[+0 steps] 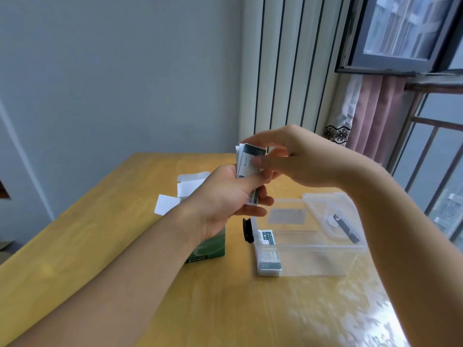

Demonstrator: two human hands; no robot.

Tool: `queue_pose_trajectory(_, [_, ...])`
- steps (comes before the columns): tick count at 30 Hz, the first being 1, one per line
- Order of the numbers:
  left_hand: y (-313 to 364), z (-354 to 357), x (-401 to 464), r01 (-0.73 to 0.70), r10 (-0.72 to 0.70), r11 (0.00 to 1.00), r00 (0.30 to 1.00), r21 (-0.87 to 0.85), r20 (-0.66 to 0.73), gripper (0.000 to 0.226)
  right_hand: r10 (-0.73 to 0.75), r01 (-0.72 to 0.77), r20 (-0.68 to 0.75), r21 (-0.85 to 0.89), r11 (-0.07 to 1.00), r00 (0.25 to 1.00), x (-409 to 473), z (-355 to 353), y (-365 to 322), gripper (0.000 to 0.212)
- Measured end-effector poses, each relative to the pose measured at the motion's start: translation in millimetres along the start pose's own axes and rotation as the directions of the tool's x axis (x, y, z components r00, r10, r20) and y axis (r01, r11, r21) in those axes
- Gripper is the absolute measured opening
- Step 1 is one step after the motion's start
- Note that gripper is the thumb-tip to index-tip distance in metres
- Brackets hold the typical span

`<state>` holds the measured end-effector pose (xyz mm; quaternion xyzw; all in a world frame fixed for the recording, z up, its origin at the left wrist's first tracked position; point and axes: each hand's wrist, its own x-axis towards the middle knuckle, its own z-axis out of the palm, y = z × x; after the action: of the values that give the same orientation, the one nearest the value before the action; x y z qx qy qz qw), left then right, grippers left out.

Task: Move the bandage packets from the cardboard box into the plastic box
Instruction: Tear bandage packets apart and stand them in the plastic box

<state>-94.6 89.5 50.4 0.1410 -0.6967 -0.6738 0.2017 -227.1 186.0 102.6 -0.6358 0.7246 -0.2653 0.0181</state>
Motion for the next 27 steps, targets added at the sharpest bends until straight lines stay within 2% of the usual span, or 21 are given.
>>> queue_pose_trajectory(4, [-1.7,-1.7,1.0,-0.011,0.013,0.998,0.999,0.056,-0.036,0.019,-0.019,0.014,-0.07,-0.074,0.997,0.997,-0.8,-2.8,-1.9,0.026])
queue_pose_trajectory(8, [-6.2,-1.8,2.2,-0.093,0.116,0.956,0.991,0.28,-0.066,0.021,-0.045,0.027,-0.12,-0.146,0.989,0.992,0.3,-1.0,-2.1,0.025])
queue_pose_trajectory(11, [-10.6,-0.1,3.2,-0.145,0.174,0.923,0.984,0.357,-0.05,0.019,-0.015,0.013,-0.1,-0.019,1.0,0.995,2.4,1.1,-0.1,0.022])
queue_pose_trajectory(14, [-12.6,0.3,4.1,-0.144,0.174,0.909,0.984,0.39,-0.041,0.021,0.028,-0.024,-0.038,0.091,0.996,0.999,2.2,0.1,0.4,0.018])
queue_pose_trajectory(16, [-15.1,1.6,4.6,-0.143,0.166,0.904,0.986,0.403,-0.022,0.022,0.048,-0.049,0.011,0.143,0.988,0.999,0.3,-1.0,0.5,0.022])
queue_pose_trajectory(19, [-17.4,3.7,4.6,-0.136,0.157,0.904,0.988,0.406,-0.017,0.018,0.055,-0.061,0.05,0.127,0.99,0.997,0.1,0.6,-1.3,0.025])
queue_pose_trajectory(22, [-15.3,6.3,4.0,-0.118,0.137,0.911,0.99,0.395,-0.018,0.014,0.083,-0.085,0.026,0.124,0.989,0.996,0.0,-2.6,3.7,0.022])
queue_pose_trajectory(25, [-11.3,5.7,3.0,-0.067,0.072,0.897,0.997,0.437,0.005,0.032,0.201,-0.202,0.02,0.115,0.973,0.979,-11.0,-19.0,24.7,0.02])
queue_pose_trajectory(27, [-8.6,3.6,1.0,-0.065,0.045,0.859,0.998,0.507,0.052,0.034,0.31,-0.318,0.09,0.094,0.943,0.946,-19.3,-27.2,40.2,0.02])
